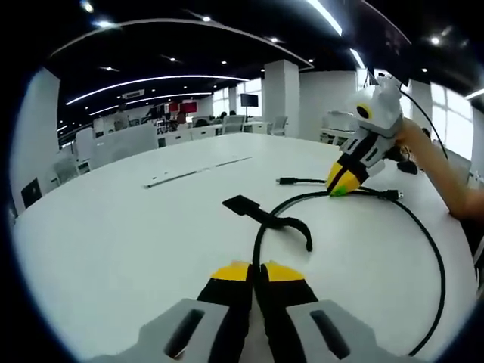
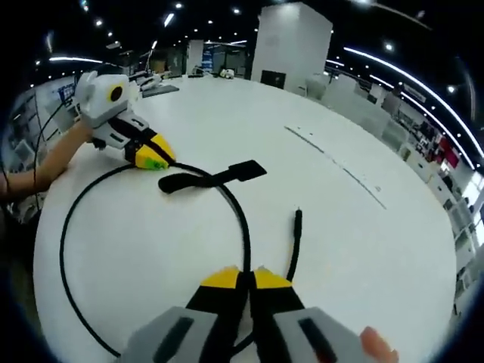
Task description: Find the charging cable on the desk, coil it up and secure with Velcro.
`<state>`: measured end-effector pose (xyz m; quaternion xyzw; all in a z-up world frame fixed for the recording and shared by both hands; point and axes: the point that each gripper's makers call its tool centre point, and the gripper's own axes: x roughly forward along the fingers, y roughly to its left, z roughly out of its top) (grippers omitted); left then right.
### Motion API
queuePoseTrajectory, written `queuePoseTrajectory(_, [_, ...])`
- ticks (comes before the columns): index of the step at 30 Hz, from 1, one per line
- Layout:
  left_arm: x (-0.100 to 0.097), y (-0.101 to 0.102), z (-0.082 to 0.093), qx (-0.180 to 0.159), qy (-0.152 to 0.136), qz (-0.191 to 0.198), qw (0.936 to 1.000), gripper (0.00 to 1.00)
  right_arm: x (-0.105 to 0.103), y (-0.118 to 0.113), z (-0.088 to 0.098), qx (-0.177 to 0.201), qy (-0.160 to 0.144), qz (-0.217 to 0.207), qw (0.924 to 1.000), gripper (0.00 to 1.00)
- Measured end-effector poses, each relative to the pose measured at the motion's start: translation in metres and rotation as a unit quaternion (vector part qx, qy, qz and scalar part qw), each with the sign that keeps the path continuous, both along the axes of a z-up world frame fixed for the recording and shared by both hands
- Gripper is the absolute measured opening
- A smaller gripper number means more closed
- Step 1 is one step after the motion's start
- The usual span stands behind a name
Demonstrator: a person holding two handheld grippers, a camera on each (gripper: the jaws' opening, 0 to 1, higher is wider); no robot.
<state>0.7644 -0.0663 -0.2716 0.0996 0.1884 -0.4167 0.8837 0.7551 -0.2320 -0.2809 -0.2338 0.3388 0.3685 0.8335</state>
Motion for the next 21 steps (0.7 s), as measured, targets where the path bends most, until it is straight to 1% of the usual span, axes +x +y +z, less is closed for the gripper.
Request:
queuePoseTrajectory(6, [0.001,0.000,0.000,-0.005,0.001,0.001,1.0000,0.06,-0.011,0.000,-0.001,-0.009,0.014,0.031,0.9994,0.07])
queuePoseTrajectory(12, [0.002,0.001,0.001,-0.007,0.001,0.001,1.0000,0.06,-0.008,0.001,0.000,-0.022,0.008,0.039,0.9990,0.08])
queuePoseTrajectory(13, [0.003,0.001,0.001,-0.008,0.000,-0.001,1.0000,0.06,-0.004,0.001,0.004,-0.015,0.001,0.031,0.9994,0.09])
queuePoseTrajectory(14, [0.003,0.001,0.001,-0.008,-0.001,-0.002,1.0000,0.06,0.001,0.004,0.012,0.009,-0.006,0.018,0.9998,0.10])
queuePoseTrajectory(15, [0.003,0.001,0.001,-0.009,-0.002,-0.003,0.9999,0.06,0.002,0.006,0.015,0.020,-0.008,0.017,0.9996,0.10])
queuePoseTrajectory(17, [0.003,0.001,0.001,-0.014,0.003,-0.001,0.9999,0.06,0.010,0.007,0.030,0.049,-0.034,-0.005,0.9982,0.10])
queuePoseTrajectory(19, [0.002,0.000,0.001,-0.012,0.000,-0.003,0.9999,0.06,0.022,0.000,0.040,0.052,-0.066,-0.033,0.9959,0.12])
queuePoseTrajectory(21, [0.003,0.001,0.001,-0.013,0.000,-0.004,0.9999,0.06,0.034,-0.008,0.044,0.056,-0.089,-0.068,0.9921,0.14])
